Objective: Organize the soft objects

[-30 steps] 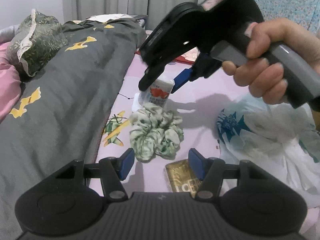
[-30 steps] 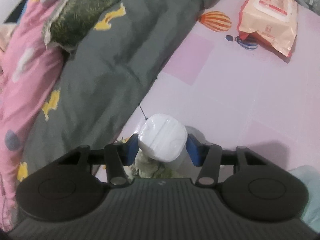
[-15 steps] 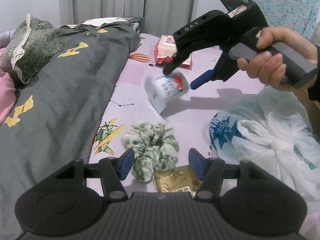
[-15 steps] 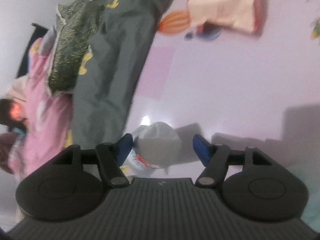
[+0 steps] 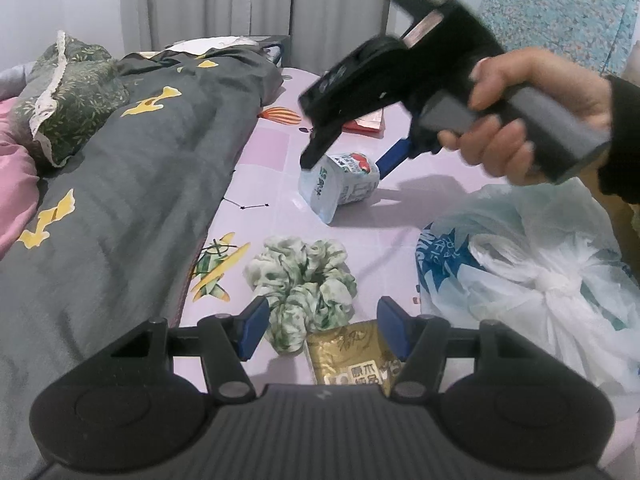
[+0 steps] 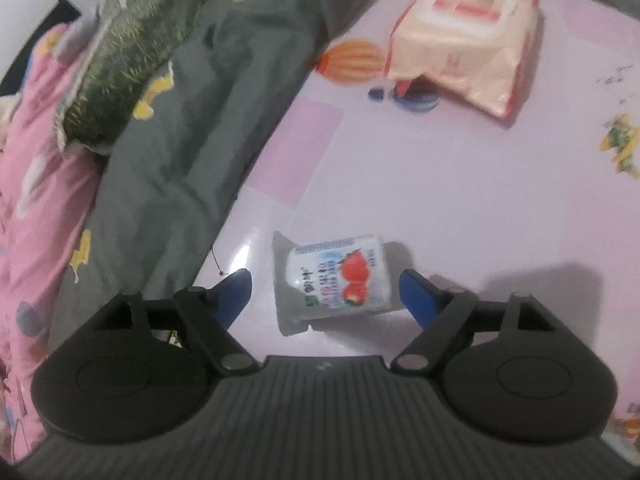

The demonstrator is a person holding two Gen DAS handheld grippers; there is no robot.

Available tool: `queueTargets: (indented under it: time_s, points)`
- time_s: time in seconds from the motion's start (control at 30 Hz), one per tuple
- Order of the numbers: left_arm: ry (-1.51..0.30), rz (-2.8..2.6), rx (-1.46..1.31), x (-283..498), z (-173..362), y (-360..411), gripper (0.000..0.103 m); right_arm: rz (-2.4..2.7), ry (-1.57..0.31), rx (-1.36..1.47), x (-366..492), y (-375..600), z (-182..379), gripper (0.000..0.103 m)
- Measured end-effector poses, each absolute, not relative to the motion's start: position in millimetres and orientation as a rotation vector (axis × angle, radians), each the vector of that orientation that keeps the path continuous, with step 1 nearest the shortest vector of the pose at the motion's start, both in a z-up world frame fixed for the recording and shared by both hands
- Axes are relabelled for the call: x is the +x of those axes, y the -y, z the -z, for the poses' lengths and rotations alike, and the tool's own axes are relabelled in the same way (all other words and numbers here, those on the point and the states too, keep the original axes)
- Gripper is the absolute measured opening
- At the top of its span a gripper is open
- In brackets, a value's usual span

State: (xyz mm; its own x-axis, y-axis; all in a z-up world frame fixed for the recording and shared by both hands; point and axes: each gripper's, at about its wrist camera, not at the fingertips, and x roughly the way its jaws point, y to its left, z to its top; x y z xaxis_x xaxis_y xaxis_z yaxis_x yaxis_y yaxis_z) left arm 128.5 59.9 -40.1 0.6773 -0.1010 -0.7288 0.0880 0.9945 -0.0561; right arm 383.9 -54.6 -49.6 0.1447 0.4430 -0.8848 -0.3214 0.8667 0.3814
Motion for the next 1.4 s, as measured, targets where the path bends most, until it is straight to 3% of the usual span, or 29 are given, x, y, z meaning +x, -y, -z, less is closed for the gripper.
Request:
queueTargets:
  time_s: [0.07,0.1,0.23,0.43,0.53,0.73,0.93,1.1,1.4]
  points:
    - [-0.818,0.103,-0.017,127,39,-61,0.061,-0.528,-1.302,0.068,383,47,56,0.073]
    - [-0.817,0.102,-0.019,126,39,-62,0.061,-0.513,-1.281,0.04,381,45,57,0.064]
    - [-0.814,0.097,-0.019,125,38,-66,0.061,-0.529,-1.269,0.082,379,50,58,0.063]
    - [-0.81,0.095,-0.028,129,37,-67,0.061,-0.703,-1.493,0.58,389,79,84,0.065]
    - [-0.808,0.101,-0.027,129,36,-64,0.061,-0.66,-1.494,0.528,390,81,84,0.071]
    - [-0.798,0.112,-0.008,134,35,-55,0.061,-0.604,-1.435,0.44,387,93,69,0.071]
    - [-0.768,0.134,0.021,148,30,-44,0.061,-0.603,-1.407,0.449,384,114,65,0.045]
    - [-0.776,0.166,0.068,167,33,-28,0.061,-0.612,-1.415,0.461,379,124,65,0.039]
    - [-0.816,0.105,0.116,206,49,-14,0.061,-0.664,-1.434,0.476,382,115,71,0.039]
